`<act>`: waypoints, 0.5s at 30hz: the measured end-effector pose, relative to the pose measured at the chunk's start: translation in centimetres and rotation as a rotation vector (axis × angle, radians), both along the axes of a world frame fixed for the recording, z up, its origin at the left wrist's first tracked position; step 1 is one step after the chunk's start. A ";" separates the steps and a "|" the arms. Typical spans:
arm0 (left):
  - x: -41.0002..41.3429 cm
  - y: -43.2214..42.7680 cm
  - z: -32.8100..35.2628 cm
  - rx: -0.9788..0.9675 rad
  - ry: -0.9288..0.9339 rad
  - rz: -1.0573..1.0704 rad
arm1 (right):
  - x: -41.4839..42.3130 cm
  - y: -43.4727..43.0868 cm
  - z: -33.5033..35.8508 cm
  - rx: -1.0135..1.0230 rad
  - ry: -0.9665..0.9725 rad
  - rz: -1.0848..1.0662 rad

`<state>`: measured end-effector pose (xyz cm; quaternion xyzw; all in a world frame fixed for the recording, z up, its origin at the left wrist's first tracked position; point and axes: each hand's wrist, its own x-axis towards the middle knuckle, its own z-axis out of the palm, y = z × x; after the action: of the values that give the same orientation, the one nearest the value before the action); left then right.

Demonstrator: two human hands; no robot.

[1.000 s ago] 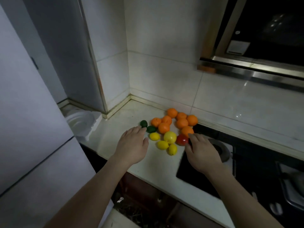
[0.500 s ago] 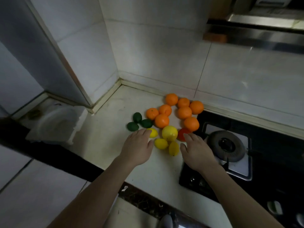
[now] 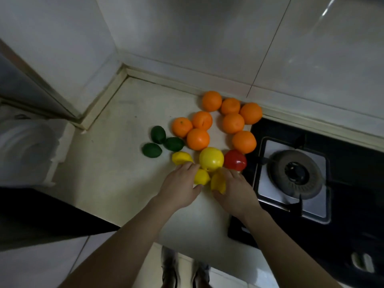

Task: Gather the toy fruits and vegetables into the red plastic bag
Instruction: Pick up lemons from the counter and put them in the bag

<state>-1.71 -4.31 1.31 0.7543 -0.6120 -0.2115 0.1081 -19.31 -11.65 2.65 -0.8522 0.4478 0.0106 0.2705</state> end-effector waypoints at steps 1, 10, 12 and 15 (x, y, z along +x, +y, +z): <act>-0.1 -0.1 -0.4 0.002 0.003 0.000 | 0.1 0.0 -0.3 0.010 -0.004 -0.015; -0.4 -1.1 -1.7 -0.010 0.011 0.023 | 0.2 0.4 -2.3 0.042 -0.010 -0.056; -0.5 -1.2 -1.8 -0.021 0.014 0.028 | 0.2 0.4 -2.3 0.045 -0.030 -0.062; -0.4 -1.1 -1.8 -0.042 0.029 0.029 | 0.1 0.4 -2.3 0.041 -0.048 -0.071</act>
<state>-2.08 -5.41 -0.52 0.7576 -0.6037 -0.2078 0.1357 -19.18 -11.26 0.39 -0.8302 0.4707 -0.0103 0.2986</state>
